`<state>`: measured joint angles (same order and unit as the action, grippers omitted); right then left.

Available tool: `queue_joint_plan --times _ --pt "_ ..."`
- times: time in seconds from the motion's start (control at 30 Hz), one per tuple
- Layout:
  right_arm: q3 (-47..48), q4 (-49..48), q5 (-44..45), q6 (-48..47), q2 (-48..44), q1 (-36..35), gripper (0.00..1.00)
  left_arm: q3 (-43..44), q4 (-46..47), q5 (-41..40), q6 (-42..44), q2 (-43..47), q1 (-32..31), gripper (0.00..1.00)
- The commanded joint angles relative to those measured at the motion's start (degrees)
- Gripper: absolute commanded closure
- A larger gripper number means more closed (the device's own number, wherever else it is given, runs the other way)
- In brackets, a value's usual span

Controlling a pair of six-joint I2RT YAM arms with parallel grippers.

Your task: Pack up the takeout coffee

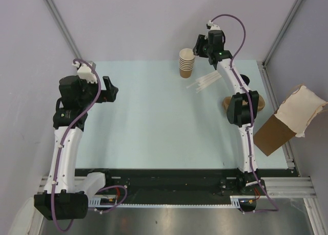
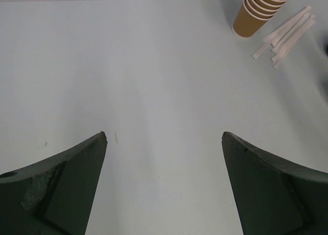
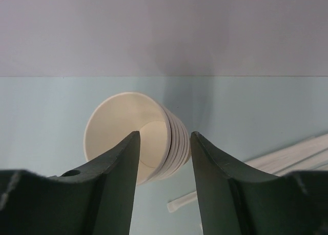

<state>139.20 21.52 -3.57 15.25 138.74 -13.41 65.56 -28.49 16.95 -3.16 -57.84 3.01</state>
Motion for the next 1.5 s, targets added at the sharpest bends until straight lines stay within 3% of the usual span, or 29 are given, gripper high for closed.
queue_joint_plan --times 0.0,0.87,1.27,1.47 --pt "2.84 -4.29 2.87 -0.04 0.66 -1.0 0.53 -0.78 1.95 0.63 -0.01 0.01 -0.28 0.0" --pt "2.92 -4.47 5.33 0.05 3.38 -1.36 0.61 -0.61 3.97 2.65 -2.03 0.1 -0.28 0.01" --pt "3.63 -4.03 4.45 1.19 2.94 -1.44 0.95 -1.31 4.67 2.56 -2.29 0.1 -0.37 0.0" --pt "4.24 -3.68 4.1 1.45 1.71 -1.53 1.0 -1.58 4.59 2.65 -2.47 0.28 -0.19 0.0"
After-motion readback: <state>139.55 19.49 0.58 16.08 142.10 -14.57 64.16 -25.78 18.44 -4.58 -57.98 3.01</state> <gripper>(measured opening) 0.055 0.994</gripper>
